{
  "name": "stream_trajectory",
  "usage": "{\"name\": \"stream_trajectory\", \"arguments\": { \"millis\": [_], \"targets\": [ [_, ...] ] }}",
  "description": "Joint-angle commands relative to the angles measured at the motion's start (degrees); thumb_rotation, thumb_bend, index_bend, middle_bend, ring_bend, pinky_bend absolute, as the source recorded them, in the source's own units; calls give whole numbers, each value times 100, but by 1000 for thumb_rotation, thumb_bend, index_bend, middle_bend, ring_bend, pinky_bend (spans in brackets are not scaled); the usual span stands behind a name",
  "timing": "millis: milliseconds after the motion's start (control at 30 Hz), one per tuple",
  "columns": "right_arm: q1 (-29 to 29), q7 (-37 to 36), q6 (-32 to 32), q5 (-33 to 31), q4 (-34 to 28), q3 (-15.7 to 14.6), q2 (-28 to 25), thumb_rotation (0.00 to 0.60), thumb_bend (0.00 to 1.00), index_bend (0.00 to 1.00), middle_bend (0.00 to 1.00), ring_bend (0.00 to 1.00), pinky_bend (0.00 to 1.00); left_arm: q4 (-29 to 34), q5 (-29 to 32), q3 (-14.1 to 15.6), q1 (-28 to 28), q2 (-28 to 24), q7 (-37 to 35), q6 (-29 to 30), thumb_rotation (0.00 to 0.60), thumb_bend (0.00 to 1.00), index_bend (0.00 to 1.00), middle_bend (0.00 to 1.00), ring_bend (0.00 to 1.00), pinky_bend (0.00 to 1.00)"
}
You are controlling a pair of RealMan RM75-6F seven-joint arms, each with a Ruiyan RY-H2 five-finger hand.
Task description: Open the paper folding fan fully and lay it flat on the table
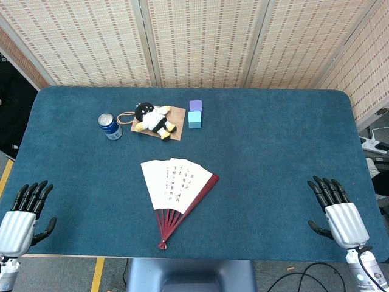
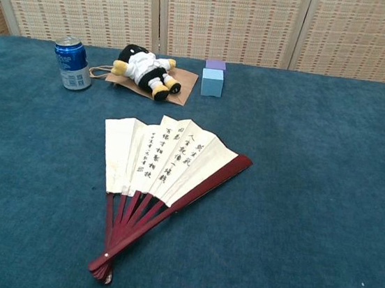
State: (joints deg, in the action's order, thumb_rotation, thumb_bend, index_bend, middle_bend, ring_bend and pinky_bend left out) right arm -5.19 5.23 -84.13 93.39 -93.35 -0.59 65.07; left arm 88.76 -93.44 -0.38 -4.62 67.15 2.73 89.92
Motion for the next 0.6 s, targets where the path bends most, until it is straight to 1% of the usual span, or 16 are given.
{"name": "stream_trajectory", "arguments": {
  "millis": [33,133,233,333,367,433,500,600],
  "targets": [
    [-13,28,20,11,13,-5,28,600,104,0,0,0,43,33,5,20,3,-9,36,-12,600,388,0,0,0,36],
    [-42,-6,4,91,77,-5,118,600,104,0,0,0,43,-15,-14,38,8,16,-7,-10,600,388,0,0,0,36],
    [-179,-52,111,310,154,-39,274,600,104,0,0,0,43,-7,-70,26,-25,37,-22,-1,600,387,0,0,0,36],
    [-522,68,462,591,114,-19,436,600,104,0,0,0,47,-55,-112,20,-49,40,-112,10,600,388,0,0,0,37],
    [-705,135,670,696,81,2,501,600,104,0,0,0,50,-68,-121,23,-59,38,-151,1,600,387,0,0,0,37],
    [-996,352,1008,805,33,77,603,600,105,0,0,0,54,-85,-141,38,-67,42,-189,-10,600,387,0,0,0,36],
    [-1314,649,1306,909,72,220,836,600,104,7,0,0,54,-99,-169,59,-73,42,-214,-20,600,389,0,0,0,37],
    [-1718,1003,1729,873,239,430,1292,600,104,68,0,0,54,-110,-195,94,-91,10,-241,-67,600,398,0,0,0,37]
  ]
}}
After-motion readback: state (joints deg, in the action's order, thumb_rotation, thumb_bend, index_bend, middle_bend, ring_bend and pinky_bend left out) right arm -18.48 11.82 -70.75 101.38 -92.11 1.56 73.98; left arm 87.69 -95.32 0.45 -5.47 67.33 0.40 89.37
